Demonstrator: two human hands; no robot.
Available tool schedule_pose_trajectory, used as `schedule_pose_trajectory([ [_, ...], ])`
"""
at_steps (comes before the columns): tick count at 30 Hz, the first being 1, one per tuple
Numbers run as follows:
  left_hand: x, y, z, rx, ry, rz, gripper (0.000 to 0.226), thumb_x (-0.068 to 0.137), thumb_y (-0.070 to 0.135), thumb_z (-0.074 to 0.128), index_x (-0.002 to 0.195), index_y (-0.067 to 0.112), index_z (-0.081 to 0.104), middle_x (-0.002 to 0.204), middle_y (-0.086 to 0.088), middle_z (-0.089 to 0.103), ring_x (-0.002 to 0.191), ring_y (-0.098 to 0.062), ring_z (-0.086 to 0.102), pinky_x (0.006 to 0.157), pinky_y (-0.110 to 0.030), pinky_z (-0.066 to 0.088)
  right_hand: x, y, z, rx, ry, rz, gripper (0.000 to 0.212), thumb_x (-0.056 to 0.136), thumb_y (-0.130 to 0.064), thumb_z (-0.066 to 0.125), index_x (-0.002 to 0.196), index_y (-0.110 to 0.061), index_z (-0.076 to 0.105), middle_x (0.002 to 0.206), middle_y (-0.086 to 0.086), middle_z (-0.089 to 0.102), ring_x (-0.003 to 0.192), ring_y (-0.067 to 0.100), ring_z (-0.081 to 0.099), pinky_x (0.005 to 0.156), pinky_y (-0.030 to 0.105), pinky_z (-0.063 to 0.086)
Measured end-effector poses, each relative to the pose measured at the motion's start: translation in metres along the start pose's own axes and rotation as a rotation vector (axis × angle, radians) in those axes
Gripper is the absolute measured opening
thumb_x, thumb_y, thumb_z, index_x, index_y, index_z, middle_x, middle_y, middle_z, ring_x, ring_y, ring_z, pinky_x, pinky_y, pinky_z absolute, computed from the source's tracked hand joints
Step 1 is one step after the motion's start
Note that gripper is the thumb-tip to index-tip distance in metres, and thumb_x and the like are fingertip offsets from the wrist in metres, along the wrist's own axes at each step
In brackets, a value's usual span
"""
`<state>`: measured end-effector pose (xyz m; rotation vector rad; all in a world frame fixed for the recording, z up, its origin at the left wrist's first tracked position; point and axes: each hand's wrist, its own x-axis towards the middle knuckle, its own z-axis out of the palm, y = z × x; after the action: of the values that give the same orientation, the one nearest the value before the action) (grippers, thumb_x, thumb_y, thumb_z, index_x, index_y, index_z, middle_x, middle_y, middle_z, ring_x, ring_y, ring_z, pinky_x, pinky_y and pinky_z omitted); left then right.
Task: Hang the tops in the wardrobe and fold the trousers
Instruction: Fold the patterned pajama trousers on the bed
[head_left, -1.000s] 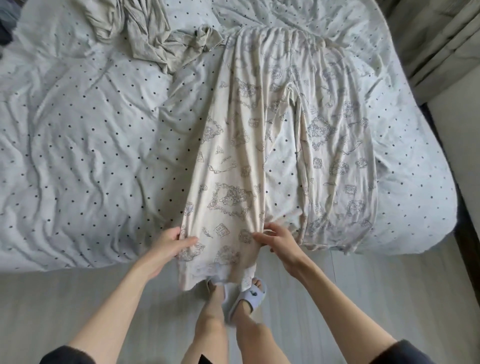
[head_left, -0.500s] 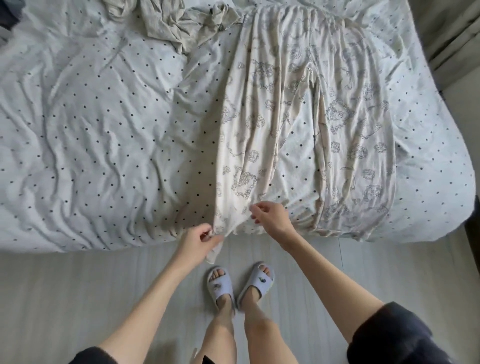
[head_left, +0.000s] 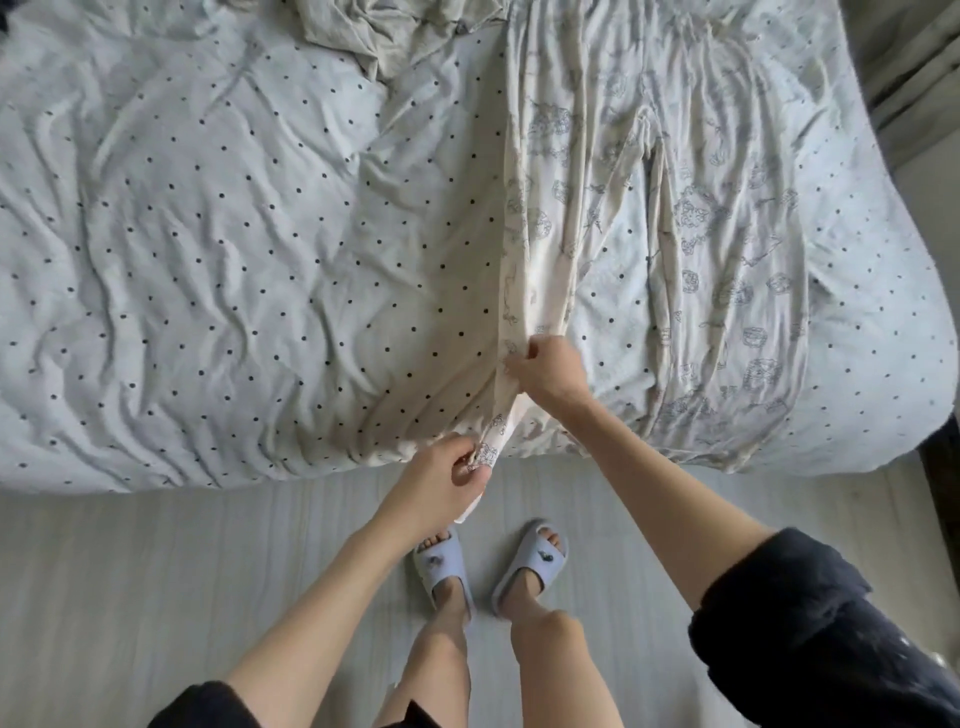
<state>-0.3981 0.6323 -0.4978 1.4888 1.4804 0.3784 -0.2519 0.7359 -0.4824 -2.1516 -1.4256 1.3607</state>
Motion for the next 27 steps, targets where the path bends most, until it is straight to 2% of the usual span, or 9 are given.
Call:
schedule_pose_trajectory([
  [4, 0.013, 0.036, 0.028, 0.059, -0.094, 0.117, 0.038, 0.087, 0.012, 0.058, 0.064, 0.028, 0.032, 0.067, 0.008, 0.036, 0.060, -0.006, 0.037, 0.059, -0.022, 0.028, -0.010, 0.035, -0.056, 0.251, 0.011, 0.057, 0.017, 0.088, -0.010, 0.060, 0.089, 0.006, 0.066, 0.084, 0.018, 0.069, 0.061, 0.017, 0.058, 0.053, 0.028, 0.047],
  [7, 0.030, 0.070, 0.058, 0.141, -0.152, 0.199, 0.033, 0.087, 0.016, 0.056, 0.067, 0.026, 0.032, 0.072, 0.008, 0.035, 0.064, -0.012, 0.037, 0.064, -0.033, 0.034, -0.010, 0.068, -0.104, 0.332, 0.011, 0.083, 0.021, 0.088, -0.010, 0.062, 0.094, 0.010, 0.064, 0.076, 0.011, 0.065, 0.056, 0.010, 0.058, 0.051, 0.024, 0.039],
  [9, 0.044, 0.091, 0.081, 0.212, -0.204, 0.233, 0.022, 0.089, 0.017, 0.054, 0.074, 0.019, 0.038, 0.075, 0.009, 0.035, 0.069, -0.015, 0.040, 0.065, -0.034, 0.034, -0.007, 0.087, -0.133, 0.348, 0.004, 0.086, 0.019, 0.088, -0.011, 0.063, 0.092, 0.007, 0.063, 0.073, 0.007, 0.063, 0.055, 0.008, 0.056, 0.049, 0.021, 0.037],
  [12, 0.067, 0.127, 0.130, 0.314, -0.264, 0.286, 0.009, 0.091, 0.016, 0.052, 0.084, 0.012, 0.047, 0.082, 0.006, 0.038, 0.079, -0.017, 0.044, 0.065, -0.028, 0.029, 0.003, 0.127, -0.180, 0.357, -0.012, 0.078, 0.011, 0.088, -0.011, 0.062, 0.082, -0.002, 0.062, 0.071, 0.005, 0.062, 0.052, 0.006, 0.056, 0.048, 0.021, 0.036],
  [14, 0.080, 0.143, 0.161, 0.363, -0.291, 0.276, 0.010, 0.090, 0.014, 0.051, 0.096, 0.007, 0.054, 0.088, 0.003, 0.041, 0.086, -0.018, 0.046, 0.068, -0.027, 0.032, 0.012, 0.152, -0.200, 0.334, -0.004, 0.077, 0.015, 0.088, -0.010, 0.063, 0.074, -0.007, 0.058, 0.067, 0.004, 0.060, 0.044, 0.000, 0.054, 0.043, 0.018, 0.034],
  [17, 0.102, 0.175, 0.232, 0.470, -0.358, 0.204, 0.019, 0.088, 0.010, 0.048, 0.105, 0.007, 0.056, 0.092, -0.005, 0.047, 0.096, -0.029, 0.053, 0.071, -0.034, 0.043, 0.032, 0.205, -0.241, 0.278, -0.036, 0.120, 0.026, 0.088, -0.005, 0.062, 0.065, -0.008, 0.051, 0.060, 0.003, 0.052, 0.038, -0.002, 0.051, 0.036, 0.013, 0.031],
  [21, 0.133, 0.196, 0.299, 0.637, -0.425, 0.214, 0.023, 0.089, 0.011, 0.045, 0.109, 0.010, 0.054, 0.109, -0.012, 0.057, 0.102, -0.032, 0.054, 0.064, -0.031, 0.034, 0.056, 0.268, -0.275, 0.230, -0.047, 0.181, 0.024, 0.089, -0.004, 0.060, 0.067, -0.007, 0.049, 0.064, 0.006, 0.050, 0.053, 0.012, 0.053, 0.036, 0.009, 0.031],
  [24, 0.153, 0.199, 0.321, 0.678, -0.478, 0.197, 0.026, 0.090, 0.012, 0.044, 0.114, 0.010, 0.054, 0.113, -0.011, 0.057, 0.107, -0.031, 0.054, 0.068, -0.031, 0.035, 0.070, 0.298, -0.286, 0.225, -0.038, 0.197, 0.027, 0.089, -0.007, 0.060, 0.065, -0.011, 0.049, 0.063, 0.005, 0.053, 0.055, 0.013, 0.054, 0.037, 0.010, 0.031],
  [27, 0.162, 0.194, 0.331, 0.700, -0.618, 0.139, 0.021, 0.093, 0.019, 0.045, 0.104, 0.007, 0.058, 0.112, -0.012, 0.054, 0.109, -0.030, 0.053, 0.073, -0.031, 0.037, 0.076, 0.315, -0.286, 0.171, -0.105, 0.235, 0.026, 0.089, -0.011, 0.060, 0.065, -0.012, 0.052, 0.065, 0.003, 0.058, 0.059, 0.013, 0.059, 0.041, 0.010, 0.034],
])
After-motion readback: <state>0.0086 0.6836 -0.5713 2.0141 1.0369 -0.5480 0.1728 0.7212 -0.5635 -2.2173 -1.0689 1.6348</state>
